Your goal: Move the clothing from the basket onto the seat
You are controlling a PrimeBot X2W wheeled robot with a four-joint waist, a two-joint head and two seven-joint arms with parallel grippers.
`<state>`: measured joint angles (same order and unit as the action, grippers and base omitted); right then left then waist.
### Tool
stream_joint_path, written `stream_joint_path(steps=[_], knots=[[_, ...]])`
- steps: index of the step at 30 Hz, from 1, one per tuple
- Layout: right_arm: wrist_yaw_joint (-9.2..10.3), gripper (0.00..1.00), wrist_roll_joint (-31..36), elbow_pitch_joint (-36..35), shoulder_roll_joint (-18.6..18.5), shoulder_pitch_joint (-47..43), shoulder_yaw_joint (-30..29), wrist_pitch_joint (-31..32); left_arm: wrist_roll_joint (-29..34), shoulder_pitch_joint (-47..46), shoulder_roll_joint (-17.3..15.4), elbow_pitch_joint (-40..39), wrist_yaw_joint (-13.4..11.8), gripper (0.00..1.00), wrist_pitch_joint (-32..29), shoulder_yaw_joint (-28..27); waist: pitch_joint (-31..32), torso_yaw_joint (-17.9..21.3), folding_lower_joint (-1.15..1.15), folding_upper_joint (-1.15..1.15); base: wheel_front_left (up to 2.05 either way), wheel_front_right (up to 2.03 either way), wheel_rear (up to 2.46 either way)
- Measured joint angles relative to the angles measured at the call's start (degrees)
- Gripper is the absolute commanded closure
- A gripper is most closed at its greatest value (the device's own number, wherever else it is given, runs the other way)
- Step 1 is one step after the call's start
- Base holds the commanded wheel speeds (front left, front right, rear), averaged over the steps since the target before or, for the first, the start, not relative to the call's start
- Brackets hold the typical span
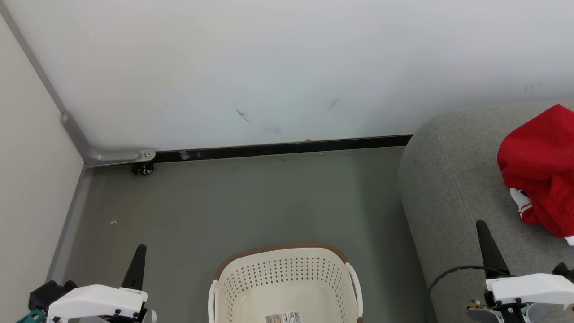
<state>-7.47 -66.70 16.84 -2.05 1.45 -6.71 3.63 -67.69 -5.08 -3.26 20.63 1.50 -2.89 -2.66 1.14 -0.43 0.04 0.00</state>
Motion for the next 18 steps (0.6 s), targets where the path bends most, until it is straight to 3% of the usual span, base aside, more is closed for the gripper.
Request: stream_joint_path(steps=[18], knots=[[0.00, 1.00, -14.89, 0.15, -0.03, 2.34, -0.89, 2.02, -14.32, -0.08, 0.46, -2.64, 2.09, 1.00, -2.75, -2.15, -0.49, 0.26, -0.01, 0.00, 0.00, 0.00, 0.00]])
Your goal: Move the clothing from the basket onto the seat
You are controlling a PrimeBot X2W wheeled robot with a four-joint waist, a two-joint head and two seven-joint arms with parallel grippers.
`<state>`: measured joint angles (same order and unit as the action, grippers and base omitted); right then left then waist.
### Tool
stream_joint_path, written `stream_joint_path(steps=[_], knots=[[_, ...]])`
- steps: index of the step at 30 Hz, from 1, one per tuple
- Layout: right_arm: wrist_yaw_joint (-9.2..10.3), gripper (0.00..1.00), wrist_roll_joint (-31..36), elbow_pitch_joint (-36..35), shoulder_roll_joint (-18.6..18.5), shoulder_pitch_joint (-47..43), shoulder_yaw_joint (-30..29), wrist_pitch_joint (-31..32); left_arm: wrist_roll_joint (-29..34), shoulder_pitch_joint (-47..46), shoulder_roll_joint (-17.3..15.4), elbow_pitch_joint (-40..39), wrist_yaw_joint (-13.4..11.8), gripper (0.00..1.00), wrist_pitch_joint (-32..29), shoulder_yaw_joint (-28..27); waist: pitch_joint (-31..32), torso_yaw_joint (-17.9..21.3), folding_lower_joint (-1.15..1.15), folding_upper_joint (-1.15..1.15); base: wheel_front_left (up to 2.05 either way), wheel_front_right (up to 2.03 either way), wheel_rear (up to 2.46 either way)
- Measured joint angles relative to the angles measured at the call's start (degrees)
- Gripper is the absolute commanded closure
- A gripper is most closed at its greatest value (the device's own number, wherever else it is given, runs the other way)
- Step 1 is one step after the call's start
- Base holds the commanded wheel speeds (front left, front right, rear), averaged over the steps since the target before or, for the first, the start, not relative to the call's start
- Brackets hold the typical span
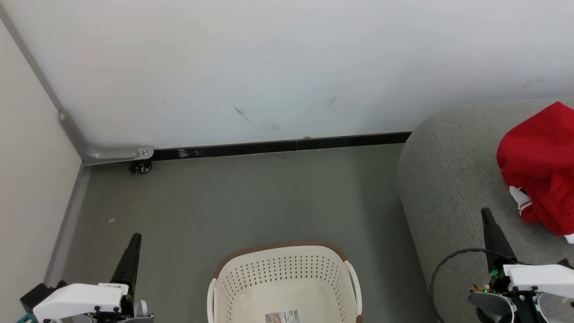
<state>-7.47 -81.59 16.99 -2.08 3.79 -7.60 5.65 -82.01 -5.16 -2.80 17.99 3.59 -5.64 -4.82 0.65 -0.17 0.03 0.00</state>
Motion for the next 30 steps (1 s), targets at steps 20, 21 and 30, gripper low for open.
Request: stream_joint_path(steps=[20, 21, 30], knots=[[0.01, 1.00, -9.33, 0.14, -0.04, 2.21, -1.20, 1.24, -9.13, -0.15, 0.92, -2.91, 0.98, 1.00, -1.97, -1.47, -0.31, 0.16, -0.01, 0.00, 0.00, 0.00, 0.00], [0.01, 1.00, -9.33, 0.14, -0.04, 2.21, -1.20, 1.24, -9.13, -0.15, 0.92, -3.07, 0.97, 1.00, -1.97, -1.46, -0.32, 0.16, 0.00, 0.00, 0.00, 0.00, 0.00], [0.01, 1.00, -9.34, 0.13, -0.04, 2.21, -1.18, 1.24, -9.31, -0.15, 0.92, -3.63, 0.88, 1.00, -1.91, -1.35, -0.34, 0.17, -0.01, 0.00, 0.00, 0.00, 0.00]])
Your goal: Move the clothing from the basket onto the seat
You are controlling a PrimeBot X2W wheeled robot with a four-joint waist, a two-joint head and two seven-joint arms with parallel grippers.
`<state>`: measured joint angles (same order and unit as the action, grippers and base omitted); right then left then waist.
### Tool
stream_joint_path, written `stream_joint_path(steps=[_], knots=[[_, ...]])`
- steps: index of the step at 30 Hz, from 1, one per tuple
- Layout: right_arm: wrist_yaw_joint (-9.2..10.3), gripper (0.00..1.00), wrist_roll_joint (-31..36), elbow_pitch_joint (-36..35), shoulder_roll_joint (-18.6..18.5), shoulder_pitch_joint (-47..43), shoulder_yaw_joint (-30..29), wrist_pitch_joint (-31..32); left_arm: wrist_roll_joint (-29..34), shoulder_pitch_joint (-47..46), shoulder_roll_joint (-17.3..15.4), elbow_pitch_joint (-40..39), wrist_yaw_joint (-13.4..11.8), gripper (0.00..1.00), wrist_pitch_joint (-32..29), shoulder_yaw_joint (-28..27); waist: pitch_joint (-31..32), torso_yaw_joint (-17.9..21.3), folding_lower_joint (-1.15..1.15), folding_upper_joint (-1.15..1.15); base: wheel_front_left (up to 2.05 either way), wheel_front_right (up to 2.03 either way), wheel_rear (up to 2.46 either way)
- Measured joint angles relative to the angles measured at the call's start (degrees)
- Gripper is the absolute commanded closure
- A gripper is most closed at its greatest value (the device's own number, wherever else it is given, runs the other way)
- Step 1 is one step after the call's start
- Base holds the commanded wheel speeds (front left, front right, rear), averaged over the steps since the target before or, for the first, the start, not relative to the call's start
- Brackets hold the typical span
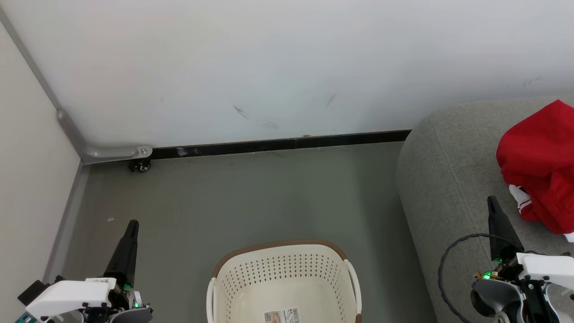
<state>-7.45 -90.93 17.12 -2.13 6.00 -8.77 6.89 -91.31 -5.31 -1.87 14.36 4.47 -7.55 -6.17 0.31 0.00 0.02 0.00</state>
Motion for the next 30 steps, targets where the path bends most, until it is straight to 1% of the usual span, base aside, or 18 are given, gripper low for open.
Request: stream_joint_path(steps=[25, 27, 30], knots=[[0.00, 1.00, -0.43, -0.07, 0.00, -0.01, 0.11, 0.00, -0.31, 0.05, 0.00, -1.59, -0.46, 1.00, 0.09, 0.33, -0.04, 0.01, -0.01, 0.00, 0.00, 0.00, 0.00], [0.00, 1.00, -0.43, -0.08, 0.00, -0.01, 0.12, 0.00, -0.31, 0.07, 0.00, -1.74, -0.92, 1.00, 0.10, 0.35, -0.05, 0.01, 0.00, 0.00, 0.00, 0.00, 0.00], [0.00, 1.00, -0.43, -0.08, 0.00, -0.01, 0.13, 0.00, -0.31, 0.08, 0.00, -1.83, -0.93, 1.00, 0.51, 0.36, -0.05, 0.01, -0.01, 0.00, 0.00, 0.00, 0.00]])
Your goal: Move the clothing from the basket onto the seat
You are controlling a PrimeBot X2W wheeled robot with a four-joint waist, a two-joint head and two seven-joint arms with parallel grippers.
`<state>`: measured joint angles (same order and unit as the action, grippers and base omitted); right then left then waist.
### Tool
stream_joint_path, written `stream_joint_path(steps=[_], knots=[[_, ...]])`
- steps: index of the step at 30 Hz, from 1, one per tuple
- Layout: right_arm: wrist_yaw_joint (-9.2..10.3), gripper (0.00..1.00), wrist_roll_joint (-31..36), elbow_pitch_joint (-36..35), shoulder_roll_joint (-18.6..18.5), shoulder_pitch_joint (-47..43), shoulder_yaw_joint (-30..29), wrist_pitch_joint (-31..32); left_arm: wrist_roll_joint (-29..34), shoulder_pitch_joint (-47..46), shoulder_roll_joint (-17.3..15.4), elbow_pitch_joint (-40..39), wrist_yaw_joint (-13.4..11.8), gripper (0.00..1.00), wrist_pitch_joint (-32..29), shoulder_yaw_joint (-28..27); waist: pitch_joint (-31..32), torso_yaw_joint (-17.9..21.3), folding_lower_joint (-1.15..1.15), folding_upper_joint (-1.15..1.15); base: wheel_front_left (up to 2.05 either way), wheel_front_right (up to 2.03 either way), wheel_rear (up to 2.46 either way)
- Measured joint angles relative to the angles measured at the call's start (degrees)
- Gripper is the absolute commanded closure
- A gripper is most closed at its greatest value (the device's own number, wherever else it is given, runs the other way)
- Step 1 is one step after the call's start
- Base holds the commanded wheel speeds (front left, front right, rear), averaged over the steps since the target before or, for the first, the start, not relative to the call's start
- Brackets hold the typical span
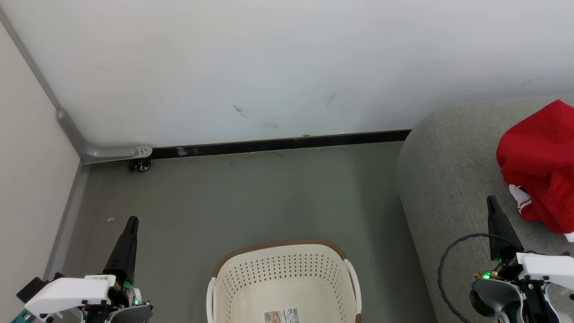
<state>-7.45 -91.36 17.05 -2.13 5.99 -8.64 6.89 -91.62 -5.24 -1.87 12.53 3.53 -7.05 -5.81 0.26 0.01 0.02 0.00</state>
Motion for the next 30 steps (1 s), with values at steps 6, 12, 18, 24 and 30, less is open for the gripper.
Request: stream_joint_path(steps=[6, 12, 18, 24, 30], knots=[[0.00, 1.00, 0.00, -0.01, 0.00, -0.01, 0.02, 0.00, 0.00, 0.02, 0.00, -0.22, 0.00, 1.00, 0.00, 0.05, -0.01, 0.00, 0.00, 0.00, 0.00, 0.00, 0.00], [0.00, 1.00, 0.00, -0.02, 0.00, -0.01, 0.04, 0.00, 0.00, 0.03, 0.00, -0.41, -0.01, 1.00, 0.01, 0.12, -0.01, 0.01, 0.00, 0.00, 0.00, 0.00, 0.00], [0.00, 1.00, 0.00, -0.03, 0.00, -0.01, 0.07, 0.00, 0.00, 0.07, 0.00, -0.66, -0.08, 1.00, 0.01, 0.24, -0.02, 0.01, 0.00, 0.00, 0.00, 0.00, 0.00], [0.00, 1.00, -0.01, -0.04, 0.00, -0.01, 0.08, 0.00, -0.01, 0.17, 0.00, -0.91, -0.09, 1.00, 0.01, 0.29, -0.03, 0.01, 0.00, 0.00, 0.00, 0.00, 0.00], [0.00, 1.00, -0.01, -0.04, 0.00, -0.01, 0.10, 0.00, -0.01, 0.19, 0.00, -1.13, -0.36, 1.00, 0.02, 0.33, -0.03, 0.01, 0.00, 0.00, 0.00, 0.00, 0.00]])
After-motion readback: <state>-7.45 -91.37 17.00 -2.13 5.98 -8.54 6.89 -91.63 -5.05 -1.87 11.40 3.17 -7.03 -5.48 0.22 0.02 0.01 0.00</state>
